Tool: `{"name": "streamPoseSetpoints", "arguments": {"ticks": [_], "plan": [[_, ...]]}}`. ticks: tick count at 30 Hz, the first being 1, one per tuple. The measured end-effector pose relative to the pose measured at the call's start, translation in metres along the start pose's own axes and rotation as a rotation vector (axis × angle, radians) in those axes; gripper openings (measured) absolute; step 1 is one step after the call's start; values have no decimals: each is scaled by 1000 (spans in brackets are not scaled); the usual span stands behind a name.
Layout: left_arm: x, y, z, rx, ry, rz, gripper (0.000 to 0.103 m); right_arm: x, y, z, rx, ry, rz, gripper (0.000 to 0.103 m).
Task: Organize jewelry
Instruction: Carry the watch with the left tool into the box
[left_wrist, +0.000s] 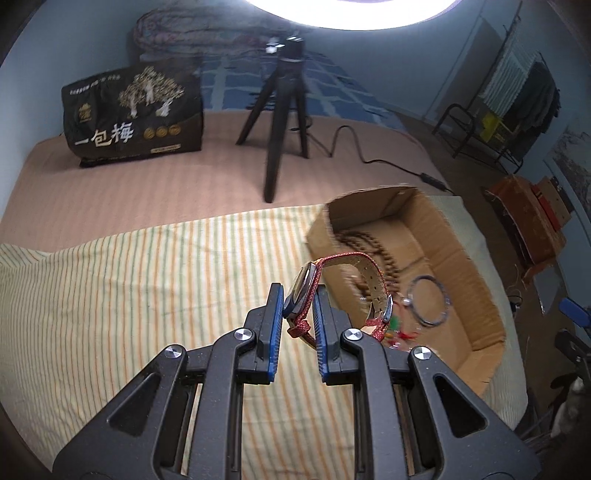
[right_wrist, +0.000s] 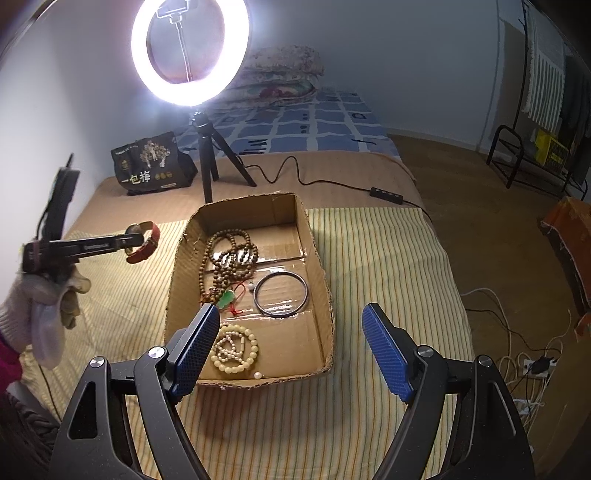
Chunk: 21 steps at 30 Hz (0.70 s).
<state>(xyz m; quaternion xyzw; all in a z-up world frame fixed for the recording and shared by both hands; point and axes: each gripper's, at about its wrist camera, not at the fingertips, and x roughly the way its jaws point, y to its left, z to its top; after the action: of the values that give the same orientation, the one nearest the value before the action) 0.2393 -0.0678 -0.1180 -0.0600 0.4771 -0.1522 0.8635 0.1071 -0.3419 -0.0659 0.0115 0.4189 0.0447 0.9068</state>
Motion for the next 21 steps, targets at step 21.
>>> {"name": "streamPoseSetpoints", "arguments": {"ticks": [21], "plan": [[9,-118,-37,139,62,-92,14,-8,-8,0,18,-22,-13,79]]}}
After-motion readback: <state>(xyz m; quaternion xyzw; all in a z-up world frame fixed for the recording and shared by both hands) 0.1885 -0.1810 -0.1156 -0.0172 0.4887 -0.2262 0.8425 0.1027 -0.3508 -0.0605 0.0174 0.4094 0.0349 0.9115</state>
